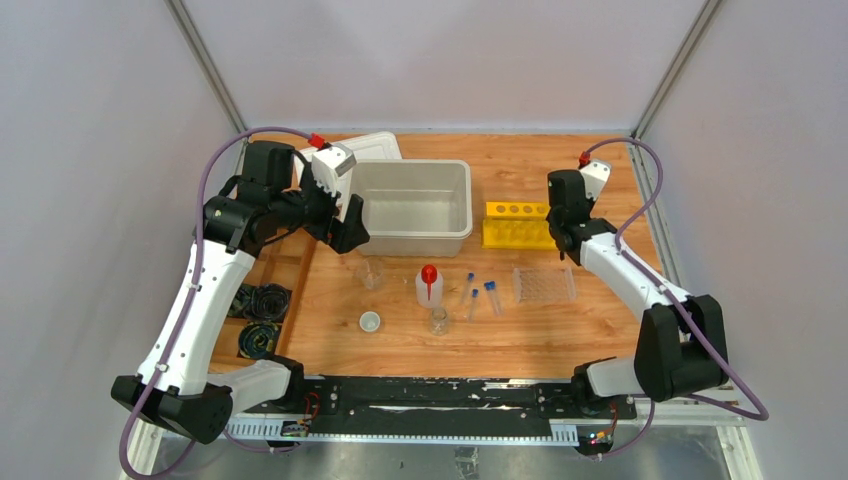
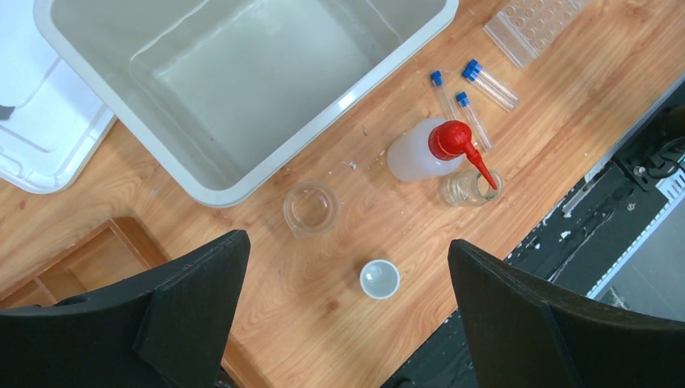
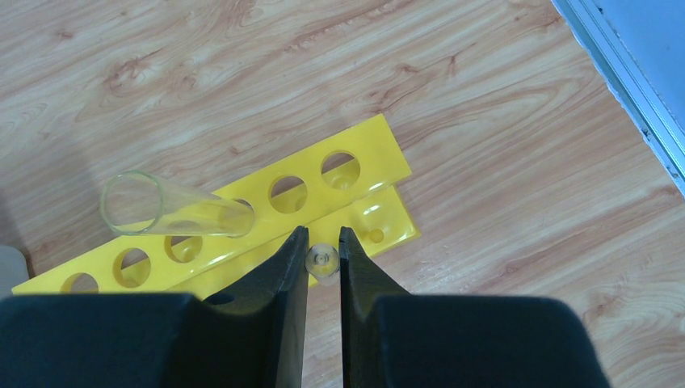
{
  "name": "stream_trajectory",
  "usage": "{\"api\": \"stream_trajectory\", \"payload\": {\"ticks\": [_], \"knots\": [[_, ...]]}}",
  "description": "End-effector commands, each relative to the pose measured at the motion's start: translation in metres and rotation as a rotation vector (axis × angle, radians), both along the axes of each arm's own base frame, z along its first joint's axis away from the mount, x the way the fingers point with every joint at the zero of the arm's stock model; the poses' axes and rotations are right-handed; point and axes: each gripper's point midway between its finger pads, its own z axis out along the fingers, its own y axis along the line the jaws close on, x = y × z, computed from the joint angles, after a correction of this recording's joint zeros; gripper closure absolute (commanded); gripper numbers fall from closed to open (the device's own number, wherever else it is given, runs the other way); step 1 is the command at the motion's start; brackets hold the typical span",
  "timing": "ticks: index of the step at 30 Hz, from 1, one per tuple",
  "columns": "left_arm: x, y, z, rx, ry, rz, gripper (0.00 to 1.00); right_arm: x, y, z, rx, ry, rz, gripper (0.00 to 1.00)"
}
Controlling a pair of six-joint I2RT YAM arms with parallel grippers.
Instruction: Organize the chemistry lab equipment
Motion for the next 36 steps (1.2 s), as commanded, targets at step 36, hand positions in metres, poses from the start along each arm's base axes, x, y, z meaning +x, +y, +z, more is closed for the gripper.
{"api": "stream_trajectory", "payload": {"ticks": [36], "knots": [[0.003, 0.004, 0.016, 0.004, -0.056, 0.008, 0.00, -0.018, 0.015, -0.050, 0.063, 0.082, 0.042, 1.00]]}}
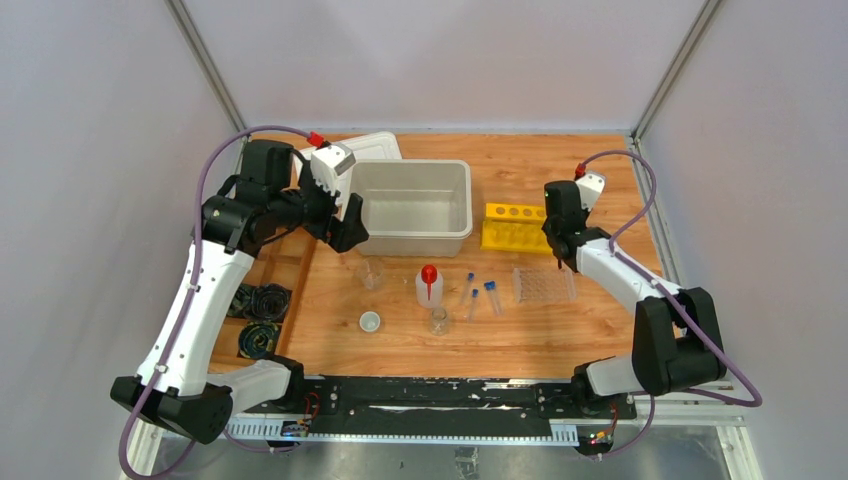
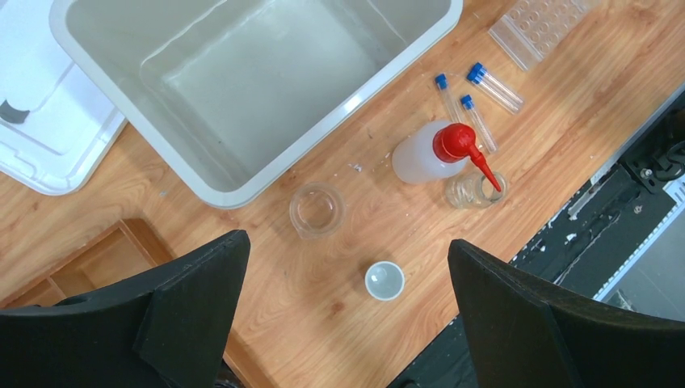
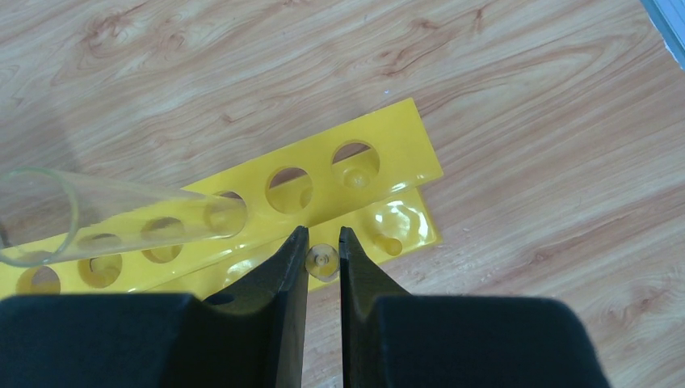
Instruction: Organize the chemistry lab equipment
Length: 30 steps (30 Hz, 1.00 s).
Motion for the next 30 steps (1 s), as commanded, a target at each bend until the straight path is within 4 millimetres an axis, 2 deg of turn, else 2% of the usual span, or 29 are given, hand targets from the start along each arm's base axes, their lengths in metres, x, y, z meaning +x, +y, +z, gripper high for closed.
{"api": "stream_trajectory", "payload": {"ticks": [1, 7, 12, 17, 22, 23, 30], "knots": [[0.001, 0.003, 0.014, -0.003, -0.043, 0.006, 0.00, -0.015, 0.008, -0.017, 0.018, 0.055, 0.022, 1.00], [0.001, 0.002, 0.015, -0.010, -0.039, 0.006, 0.00, -0.019, 0.017, -0.008, 0.008, 0.029, 0.059, 1.00], [0.000, 0.002, 0.015, -0.010, -0.043, 0.005, 0.00, -0.023, 0.013, 0.000, -0.015, 0.004, 0.059, 1.00], [0.000, 0.003, 0.015, -0.007, -0.044, 0.007, 0.00, -0.027, 0.002, -0.001, -0.064, 0.008, 0.026, 1.00], [0.000, 0.003, 0.014, -0.006, -0.042, 0.007, 0.00, -0.025, 0.002, -0.008, -0.070, 0.027, 0.019, 1.00], [0.000, 0.003, 0.014, -0.005, -0.041, 0.007, 0.00, -0.025, 0.003, -0.009, -0.068, 0.032, 0.021, 0.99], [0.000, 0.005, 0.013, 0.004, -0.050, 0.009, 0.00, -0.023, 0.010, -0.013, -0.030, 0.047, 0.036, 0.72]]}}
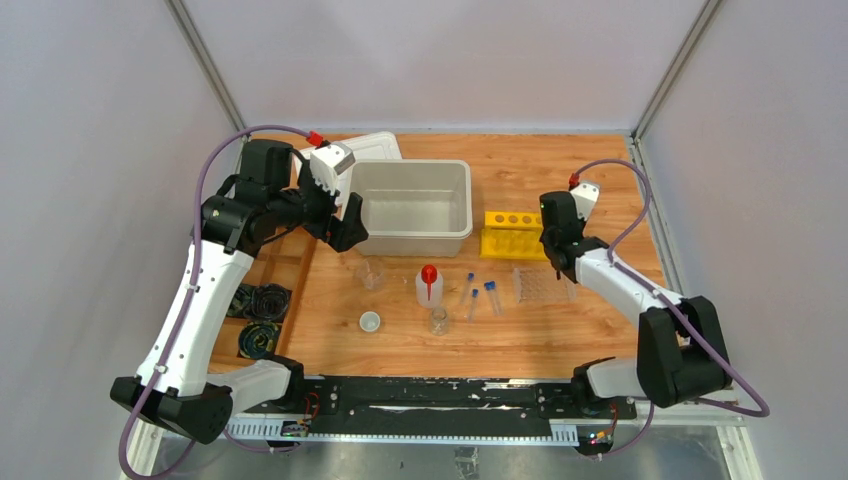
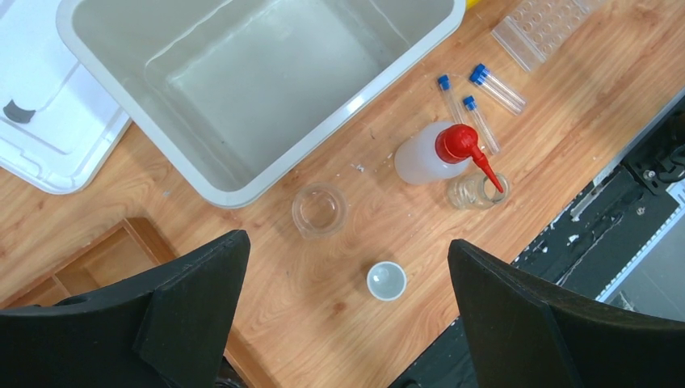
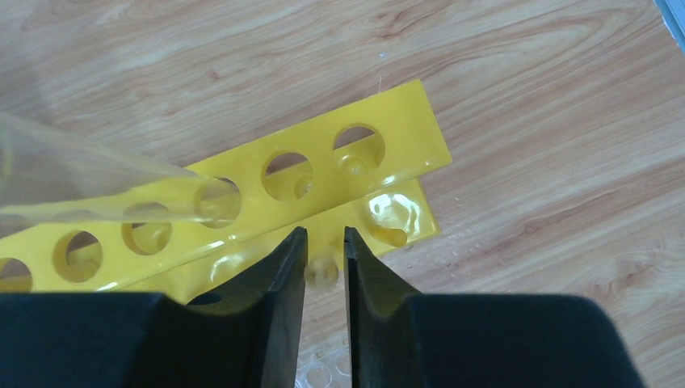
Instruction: Organize the chemistry lab equipment
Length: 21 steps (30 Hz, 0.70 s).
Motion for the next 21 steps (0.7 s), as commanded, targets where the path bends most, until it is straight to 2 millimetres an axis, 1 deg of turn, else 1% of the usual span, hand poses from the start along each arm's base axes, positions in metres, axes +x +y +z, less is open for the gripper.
{"api": "stream_trajectory", "payload": {"ticks": [1, 4, 7, 9, 12, 13, 16, 19, 21], "knots": [[0.000, 0.004, 0.012, 0.002, -0.044, 0.003, 0.00, -0.003, 0.005, -0.003, 0.009, 0.026, 0.001, 0.68], [-0.001, 0.004, 0.012, 0.001, -0.044, 0.005, 0.00, -0.007, 0.006, 0.005, 0.031, 0.021, -0.005, 0.53], [-0.002, 0.004, 0.011, 0.001, -0.044, 0.002, 0.00, -0.014, 0.006, 0.017, 0.052, 0.001, -0.004, 0.46], [-0.002, 0.004, 0.012, 0.001, -0.045, 0.003, 0.00, -0.018, 0.010, 0.027, 0.070, -0.018, 0.012, 0.45], [-0.002, 0.004, 0.012, -0.001, -0.046, 0.003, 0.00, -0.029, 0.022, 0.038, 0.083, -0.029, 0.050, 0.51], [-0.002, 0.004, 0.013, -0.004, -0.045, 0.003, 0.00, -0.034, 0.029, 0.039, 0.086, -0.022, 0.071, 0.52], [-0.004, 0.003, 0.014, -0.011, -0.047, 0.002, 0.00, -0.050, 0.061, 0.034, 0.099, 0.025, 0.184, 0.56], [-0.005, 0.003, 0.017, -0.015, -0.052, 0.002, 0.00, -0.070, 0.108, 0.022, 0.136, 0.086, 0.349, 0.57], [-0.005, 0.004, 0.018, -0.014, -0.057, 0.006, 0.00, -0.085, 0.133, 0.012, 0.143, 0.145, 0.437, 0.58]]}}
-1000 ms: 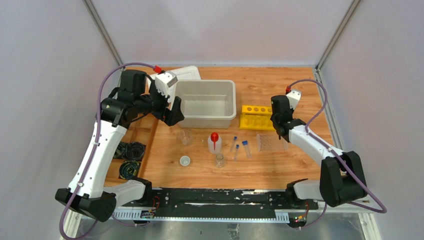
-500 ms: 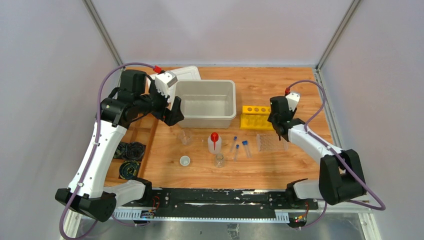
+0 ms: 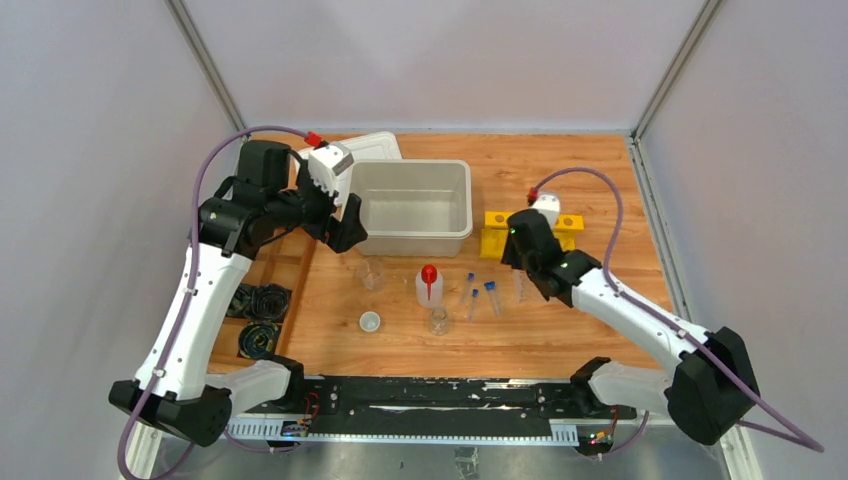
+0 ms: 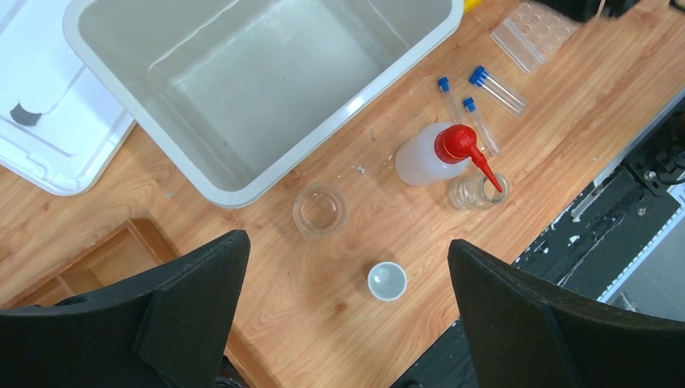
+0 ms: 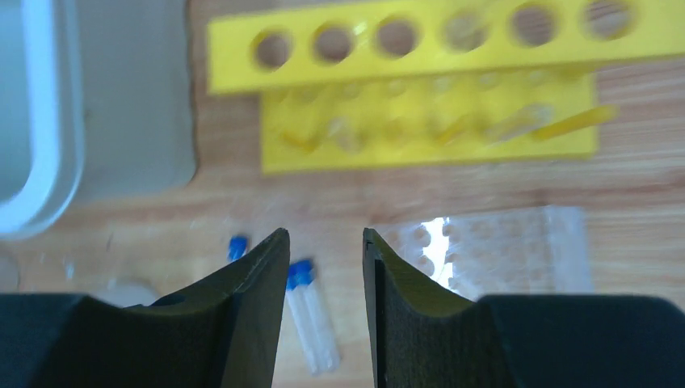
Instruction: Organize the chemistry lab equipment
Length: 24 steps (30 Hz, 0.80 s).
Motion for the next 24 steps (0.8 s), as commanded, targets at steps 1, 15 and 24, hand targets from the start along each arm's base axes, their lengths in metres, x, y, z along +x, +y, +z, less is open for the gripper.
{"api": "stream_trajectory", "payload": {"ticks": [1, 15, 24], "knots": [[-0.004, 0.003, 0.016, -0.013, -0.048, 0.008, 0.00, -0.038, 0.054, -0.025, 0.028, 0.158, 0.191, 0.58], [-0.010, 0.005, 0.019, -0.016, -0.056, 0.010, 0.00, -0.062, 0.076, -0.085, -0.036, 0.394, 0.259, 0.78], [-0.008, 0.004, 0.016, -0.017, -0.047, 0.006, 0.00, -0.070, 0.075, -0.102, -0.075, 0.440, 0.277, 0.74]]}}
